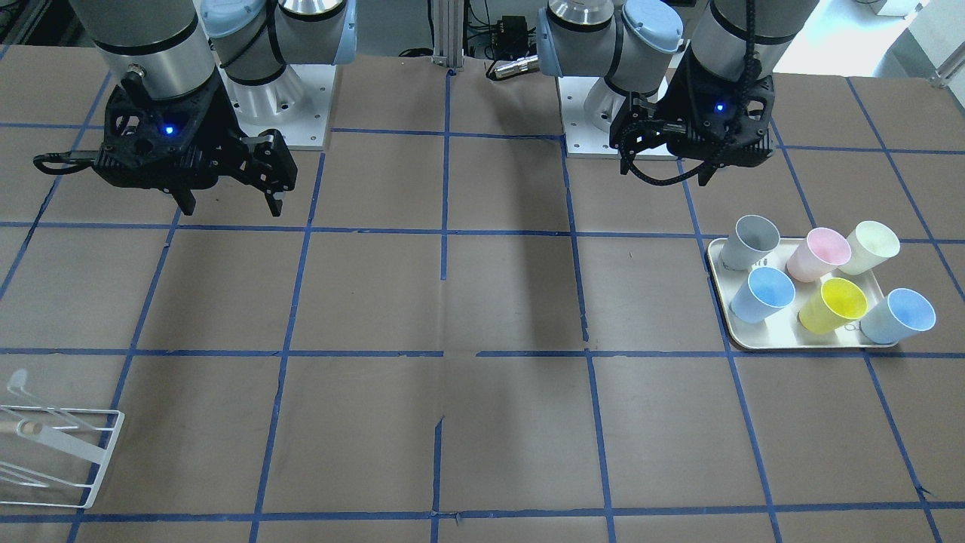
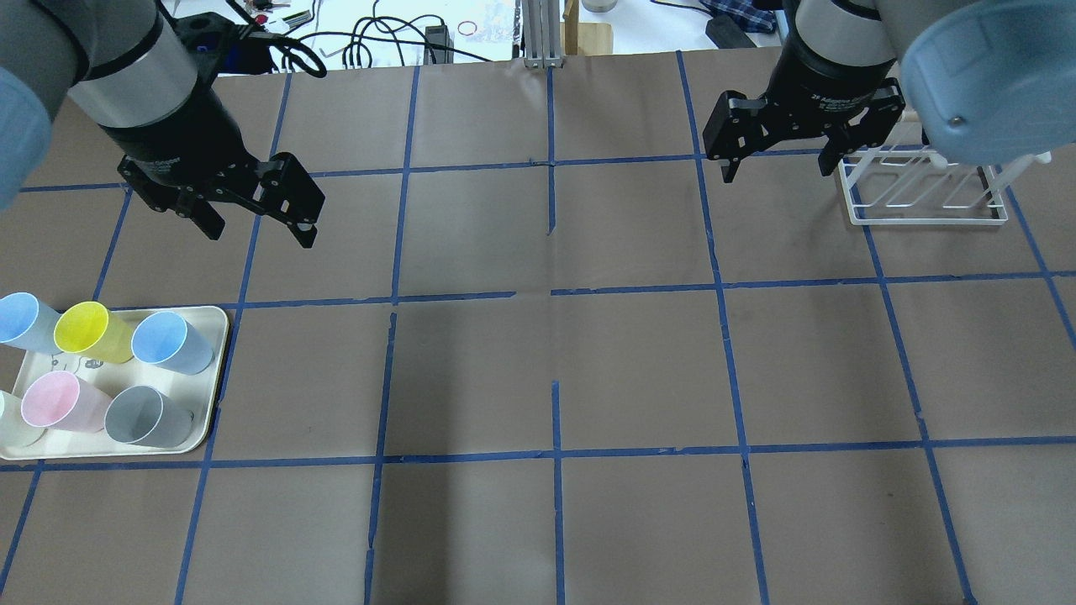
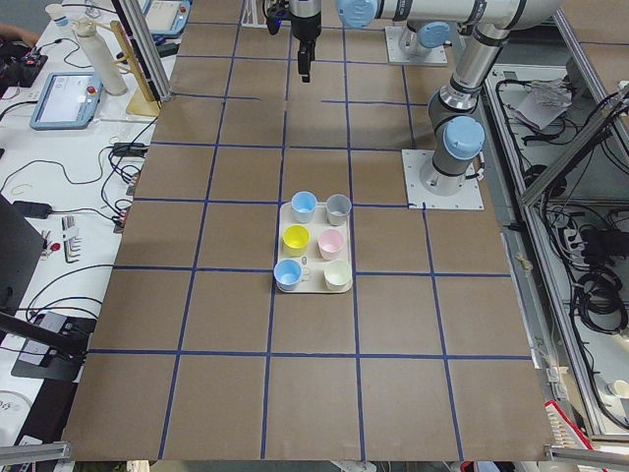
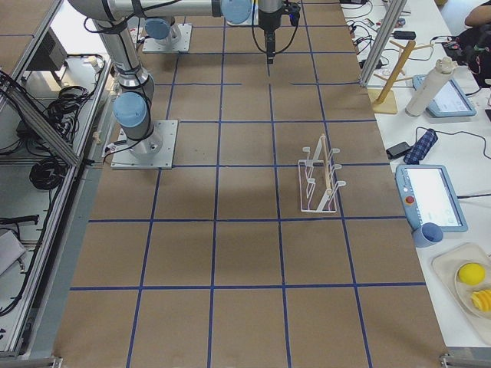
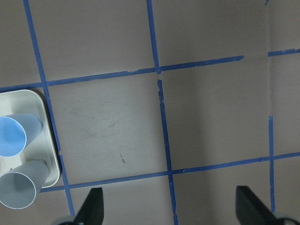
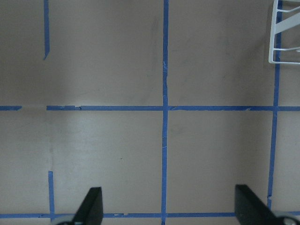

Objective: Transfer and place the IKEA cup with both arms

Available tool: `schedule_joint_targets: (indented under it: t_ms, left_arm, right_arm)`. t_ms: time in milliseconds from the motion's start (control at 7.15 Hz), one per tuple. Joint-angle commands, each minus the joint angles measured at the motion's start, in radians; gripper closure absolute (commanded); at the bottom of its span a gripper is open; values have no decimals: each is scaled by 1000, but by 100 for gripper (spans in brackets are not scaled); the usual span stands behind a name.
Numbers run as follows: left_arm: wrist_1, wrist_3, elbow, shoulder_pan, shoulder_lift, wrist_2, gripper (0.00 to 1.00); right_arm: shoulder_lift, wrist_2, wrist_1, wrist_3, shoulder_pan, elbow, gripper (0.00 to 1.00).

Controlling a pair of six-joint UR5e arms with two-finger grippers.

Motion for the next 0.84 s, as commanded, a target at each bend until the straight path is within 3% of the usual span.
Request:
schedule_joint_targets:
  t_ms: [0, 699]
  left_arm:
    - [-4, 0, -5, -35, 8, 41, 0]
    - [-5, 0, -6, -34, 9, 7, 0]
  right_arm:
    - [0, 1, 0, 1, 0, 1, 0]
    - [1, -3, -2, 0, 0, 1, 0]
